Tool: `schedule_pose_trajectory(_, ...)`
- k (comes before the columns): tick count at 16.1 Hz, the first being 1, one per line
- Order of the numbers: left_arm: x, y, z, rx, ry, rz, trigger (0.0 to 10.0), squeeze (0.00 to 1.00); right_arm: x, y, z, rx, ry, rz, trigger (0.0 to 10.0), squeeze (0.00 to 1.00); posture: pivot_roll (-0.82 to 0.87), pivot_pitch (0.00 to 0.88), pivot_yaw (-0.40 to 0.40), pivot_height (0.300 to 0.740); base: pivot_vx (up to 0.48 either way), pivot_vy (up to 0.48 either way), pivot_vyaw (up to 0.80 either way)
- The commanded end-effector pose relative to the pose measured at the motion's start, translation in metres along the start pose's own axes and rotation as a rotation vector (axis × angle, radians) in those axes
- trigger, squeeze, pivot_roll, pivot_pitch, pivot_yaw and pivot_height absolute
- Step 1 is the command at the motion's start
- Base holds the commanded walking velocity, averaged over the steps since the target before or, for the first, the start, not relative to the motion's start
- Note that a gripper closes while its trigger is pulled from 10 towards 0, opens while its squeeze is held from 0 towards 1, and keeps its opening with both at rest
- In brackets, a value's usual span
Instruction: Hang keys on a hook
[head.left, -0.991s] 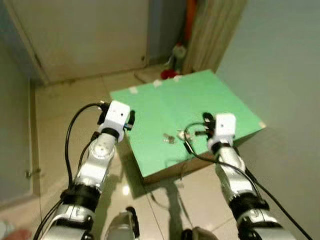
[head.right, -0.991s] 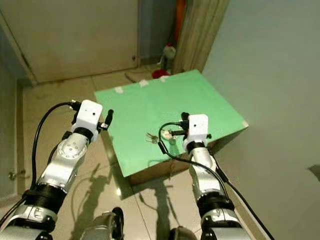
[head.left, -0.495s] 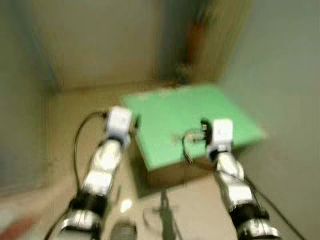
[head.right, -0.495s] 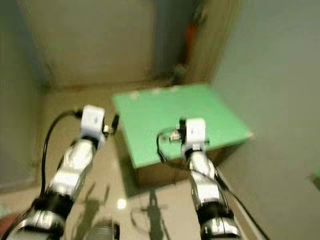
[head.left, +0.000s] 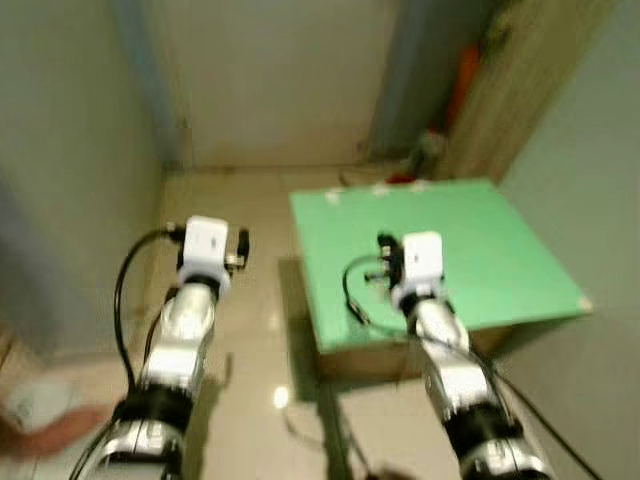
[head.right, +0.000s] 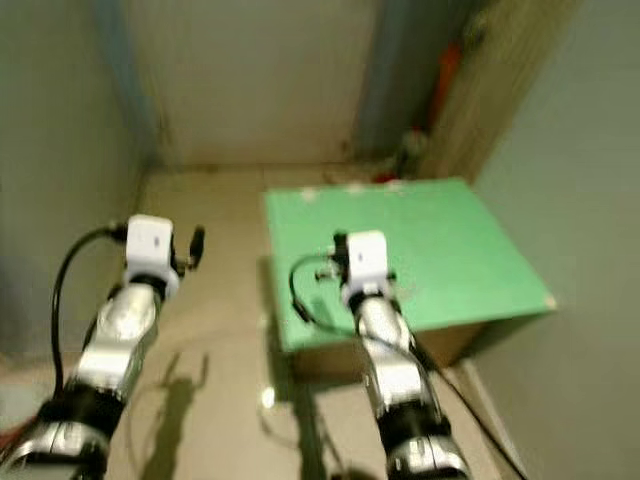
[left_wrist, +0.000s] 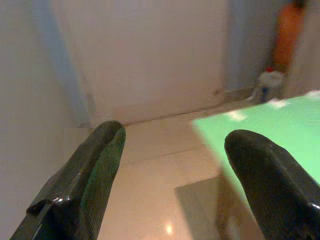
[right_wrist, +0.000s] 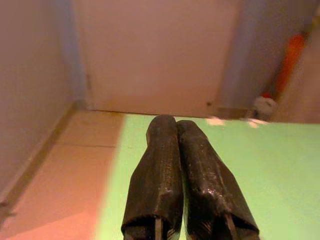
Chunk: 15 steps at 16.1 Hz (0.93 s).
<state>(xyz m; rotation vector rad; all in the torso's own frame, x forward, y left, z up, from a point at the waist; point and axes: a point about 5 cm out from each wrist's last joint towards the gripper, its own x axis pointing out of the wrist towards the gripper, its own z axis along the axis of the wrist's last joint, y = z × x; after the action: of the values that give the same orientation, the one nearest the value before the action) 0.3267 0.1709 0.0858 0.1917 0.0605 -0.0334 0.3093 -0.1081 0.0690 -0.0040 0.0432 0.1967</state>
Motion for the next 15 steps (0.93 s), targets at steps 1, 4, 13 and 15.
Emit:
schedule_pose_trajectory(1, 0.005, -0.012, 0.007, 0.011, -0.022, -0.045, 10.0, 0.00, -0.002, -0.013, 0.000, 0.002, 0.009, -0.043, 10.0, 0.00, -0.01, 0.006, -0.027, 0.740, 0.439, 0.000, 0.00)
schedule_pose_trajectory(4, 0.010, -0.018, 0.011, 0.078, -0.025, -0.077, 10.0, 0.00, -0.003, -0.009, 0.000, 0.005, 0.010, -0.037, 10.0, 0.00, -0.02, 0.009, -0.018, 0.740, 0.435, 0.000, 0.00)
schedule_pose_trajectory(13, 0.010, -0.033, 0.012, 0.127, -0.025, -0.175, 10.0, 0.00, -0.005, -0.001, -0.009, 0.007, 0.048, -0.026, 10.0, 0.00, -0.01, 0.035, 0.001, 0.740, 0.090, -0.057, 0.00)
schedule_pose_trajectory(15, 0.009, -0.032, 0.014, 0.128, -0.042, -0.165, 10.0, 0.00, -0.005, -0.001, -0.009, 0.007, 0.051, -0.028, 10.0, 0.00, -0.01, 0.033, 0.004, 0.740, 0.000, 0.000, 0.00)
